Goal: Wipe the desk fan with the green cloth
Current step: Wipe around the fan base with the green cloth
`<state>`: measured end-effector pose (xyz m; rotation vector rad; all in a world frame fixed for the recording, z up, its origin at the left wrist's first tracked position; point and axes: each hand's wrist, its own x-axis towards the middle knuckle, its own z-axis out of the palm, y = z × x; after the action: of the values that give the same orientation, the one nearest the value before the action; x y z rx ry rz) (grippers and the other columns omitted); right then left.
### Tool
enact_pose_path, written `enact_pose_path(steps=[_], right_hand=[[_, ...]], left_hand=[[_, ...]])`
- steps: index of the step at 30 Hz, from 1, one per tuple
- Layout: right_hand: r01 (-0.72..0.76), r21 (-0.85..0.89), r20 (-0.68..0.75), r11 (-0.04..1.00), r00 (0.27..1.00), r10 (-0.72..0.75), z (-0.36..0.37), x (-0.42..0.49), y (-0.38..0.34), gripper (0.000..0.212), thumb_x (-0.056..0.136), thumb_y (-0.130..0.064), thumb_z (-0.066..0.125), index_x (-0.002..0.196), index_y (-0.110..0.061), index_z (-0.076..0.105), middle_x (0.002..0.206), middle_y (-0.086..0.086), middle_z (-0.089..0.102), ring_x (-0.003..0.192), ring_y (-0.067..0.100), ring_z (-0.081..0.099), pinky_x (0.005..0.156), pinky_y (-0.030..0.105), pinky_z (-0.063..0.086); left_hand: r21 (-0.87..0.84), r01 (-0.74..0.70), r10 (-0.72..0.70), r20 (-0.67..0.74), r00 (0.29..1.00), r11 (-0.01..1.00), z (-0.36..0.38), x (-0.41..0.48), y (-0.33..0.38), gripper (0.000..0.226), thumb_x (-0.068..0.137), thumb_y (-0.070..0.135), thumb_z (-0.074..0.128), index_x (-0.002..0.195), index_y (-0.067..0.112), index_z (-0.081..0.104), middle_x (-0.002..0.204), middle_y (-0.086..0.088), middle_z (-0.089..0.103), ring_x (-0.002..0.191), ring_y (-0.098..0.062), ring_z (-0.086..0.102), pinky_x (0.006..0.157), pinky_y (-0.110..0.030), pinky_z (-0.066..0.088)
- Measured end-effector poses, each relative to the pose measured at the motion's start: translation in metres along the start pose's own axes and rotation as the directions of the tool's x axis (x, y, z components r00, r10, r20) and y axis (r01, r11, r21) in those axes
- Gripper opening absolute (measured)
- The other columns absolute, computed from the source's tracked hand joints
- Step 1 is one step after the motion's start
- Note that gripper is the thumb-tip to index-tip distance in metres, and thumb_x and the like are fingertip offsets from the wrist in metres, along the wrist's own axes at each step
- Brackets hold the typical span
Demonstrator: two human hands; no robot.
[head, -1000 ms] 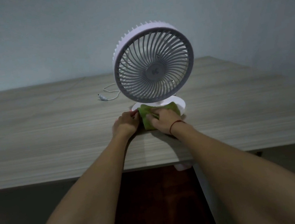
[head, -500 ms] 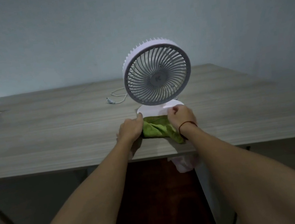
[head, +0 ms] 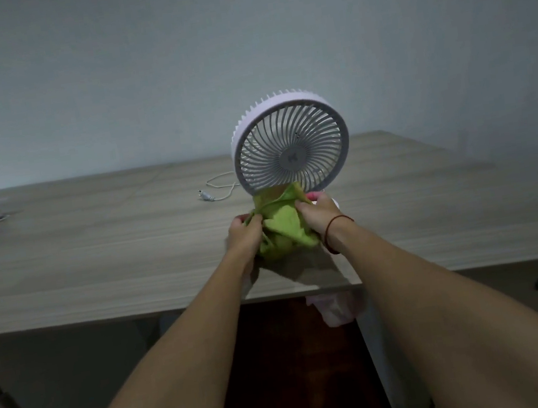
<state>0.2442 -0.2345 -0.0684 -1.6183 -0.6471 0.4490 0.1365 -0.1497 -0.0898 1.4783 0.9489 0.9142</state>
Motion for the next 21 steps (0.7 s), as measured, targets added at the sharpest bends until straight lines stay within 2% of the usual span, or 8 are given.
enact_pose_path(steps=[2,6,9,11,15,17,19,21], right_hand=[[-0.017,0.101,0.054,0.995,0.998,0.011,0.008,-0.006,-0.012,0.03,0.093,-0.017,0.054,0.122,-0.009,0.055,0.108,0.012,0.062,0.095,0.022,0.057,0.084,0.03,0.048],[-0.05,0.194,0.127,0.98,0.992,0.026,0.035,-0.012,-0.024,0.032,0.094,-0.01,0.052,0.124,-0.001,0.055,0.115,0.019,0.063,0.096,0.025,0.057,0.09,0.036,0.049],[-0.031,0.087,0.116,0.996,0.993,0.021,0.055,-0.012,-0.022,0.033,0.092,-0.011,0.054,0.124,-0.002,0.052,0.12,0.015,0.061,0.099,0.025,0.056,0.091,0.033,0.047],[-0.02,-0.022,0.127,1.0,0.992,0.023,0.071,-0.013,-0.021,0.034,0.091,-0.013,0.056,0.123,-0.002,0.053,0.122,0.019,0.06,0.099,0.025,0.055,0.093,0.034,0.046],[-0.038,-0.029,0.16,0.999,0.986,0.042,0.12,-0.015,-0.022,0.034,0.091,-0.014,0.055,0.123,-0.004,0.052,0.126,0.018,0.059,0.113,0.03,0.057,0.096,0.031,0.044],[-0.066,-0.056,0.143,0.996,0.987,0.073,0.145,-0.013,-0.022,0.035,0.092,-0.018,0.054,0.124,-0.007,0.049,0.13,0.016,0.057,0.119,0.031,0.055,0.098,0.031,0.043],[-0.037,-0.213,0.134,0.976,0.989,0.067,0.162,-0.012,-0.02,0.043,0.093,-0.023,0.051,0.132,-0.008,0.041,0.137,0.015,0.05,0.125,0.032,0.05,0.102,0.034,0.041],[0.103,-0.401,0.174,0.91,0.984,-0.035,0.173,-0.009,-0.013,0.047,0.093,-0.024,0.05,0.137,-0.01,0.039,0.14,0.015,0.047,0.129,0.033,0.046,0.106,0.037,0.039]], left_hand=[[-0.245,0.087,-0.068,0.084,0.994,0.966,-0.01,-0.001,0.002,0.042,0.086,0.036,0.061,0.114,0.005,0.061,0.107,-0.017,0.072,0.086,-0.023,0.07,0.076,-0.034,0.058],[-0.37,0.284,-0.149,0.352,0.924,0.885,-0.029,-0.008,0.012,0.036,0.094,0.037,0.049,0.095,0.005,0.068,0.062,-0.009,0.072,0.051,-0.019,0.067,0.048,-0.029,0.057],[-0.335,0.165,-0.121,0.149,0.981,0.927,-0.054,0.005,0.008,0.026,0.087,0.013,0.064,0.11,0.002,0.065,0.077,-0.012,0.073,0.058,-0.018,0.068,0.055,-0.028,0.059],[-0.184,0.071,-0.069,0.015,0.997,0.98,-0.077,0.014,0.009,0.037,0.085,0.008,0.066,0.121,0.002,0.059,0.101,-0.018,0.069,0.075,-0.021,0.065,0.07,-0.03,0.056],[0.235,-0.047,0.073,-0.104,0.992,0.971,-0.126,0.041,0.018,0.04,0.081,0.017,0.072,0.119,0.01,0.059,0.118,-0.015,0.063,0.101,-0.024,0.06,0.09,-0.033,0.051],[0.5,-0.026,0.106,-0.134,0.985,0.865,-0.147,0.055,0.021,0.061,0.081,0.034,0.07,0.133,0.011,0.047,0.136,-0.016,0.052,0.122,-0.032,0.053,0.104,-0.039,0.044],[0.738,0.03,0.125,-0.154,0.98,0.675,-0.16,0.059,0.018,0.078,0.087,0.047,0.059,0.148,0.013,0.024,0.15,-0.017,0.036,0.135,-0.038,0.039,0.111,-0.046,0.035],[0.814,0.011,0.153,-0.123,0.981,0.581,-0.163,0.059,0.003,0.067,0.093,0.043,0.048,0.148,0.012,0.025,0.151,-0.016,0.036,0.136,-0.037,0.038,0.11,-0.047,0.033]])
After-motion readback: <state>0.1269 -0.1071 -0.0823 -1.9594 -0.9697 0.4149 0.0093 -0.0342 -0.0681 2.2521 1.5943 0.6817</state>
